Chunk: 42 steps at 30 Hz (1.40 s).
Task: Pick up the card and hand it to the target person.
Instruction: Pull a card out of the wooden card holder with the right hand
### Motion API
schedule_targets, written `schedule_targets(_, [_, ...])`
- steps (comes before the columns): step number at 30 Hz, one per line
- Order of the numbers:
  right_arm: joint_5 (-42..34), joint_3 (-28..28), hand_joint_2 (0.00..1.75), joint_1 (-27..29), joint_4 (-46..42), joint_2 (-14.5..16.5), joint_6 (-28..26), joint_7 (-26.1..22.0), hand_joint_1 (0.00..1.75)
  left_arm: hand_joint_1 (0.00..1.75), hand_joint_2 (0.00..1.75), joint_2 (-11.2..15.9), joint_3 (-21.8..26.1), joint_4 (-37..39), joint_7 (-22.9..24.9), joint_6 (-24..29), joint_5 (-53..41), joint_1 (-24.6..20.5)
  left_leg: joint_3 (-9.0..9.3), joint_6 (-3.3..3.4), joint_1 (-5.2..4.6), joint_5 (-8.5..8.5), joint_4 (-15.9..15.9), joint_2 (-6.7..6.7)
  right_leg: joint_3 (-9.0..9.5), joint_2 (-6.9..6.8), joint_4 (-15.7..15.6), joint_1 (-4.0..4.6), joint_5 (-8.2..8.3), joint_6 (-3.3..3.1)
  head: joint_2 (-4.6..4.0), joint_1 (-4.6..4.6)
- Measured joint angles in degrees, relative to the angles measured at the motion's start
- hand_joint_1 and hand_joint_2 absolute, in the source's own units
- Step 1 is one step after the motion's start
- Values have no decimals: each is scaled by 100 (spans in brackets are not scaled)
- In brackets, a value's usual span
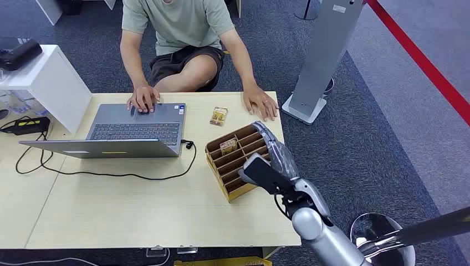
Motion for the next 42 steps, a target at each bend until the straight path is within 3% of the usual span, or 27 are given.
schedule_targets(6, [1346, 532, 175, -1197, 337, 157, 724, 1332, 9, 0, 0, 0, 0, 0, 95, 55, -15, -11, -3, -3, 1, 5, 0, -3, -2, -5, 6, 1, 0, 0, 0, -1])
schedule_targets(11, [1934, 1099, 175, -1795, 805, 447, 1042, 1869, 55, 0, 0, 0, 0, 0, 146, 97, -14, -16, -6, -4, 1, 5, -1, -5, -4, -8, 8, 1, -1, 0, 0, -13])
schedule_targets(13, [2021, 1270, 175, -1869, 971, 540, 1093, 1994, 63, 0, 0, 0, 0, 0, 173, 116, -14, -16, -7, -4, 1, 5, -1, -5, -5, -8, 8, 1, -2, -1, 0, -11])
schedule_targets(27, [2070, 1735, 175, -1777, 1379, 654, 1165, 2343, 69, 0, 0, 2, 0, 0, 221, 144, -17, -10, -4, -3, 0, 5, 1, -4, -6, -6, 5, 0, -1, 0, 0, -3])
schedule_targets(33, [2047, 1815, 175, -1695, 1401, 630, 1200, 2350, 89, 0, 0, 2, 0, 0, 221, 144, -19, -10, -5, -4, 0, 5, 1, -4, -8, -6, 5, 0, -1, 0, 0, -6])
schedule_targets(42, [1936, 1901, 175, -1608, 1506, 599, 1202, 2341, 71, 0, 0, 2, 0, 0, 221, 136, -74, -9, -5, -3, 0, 5, 1, -4, -7, -6, 5, 0, -1, 0, 0, 1])
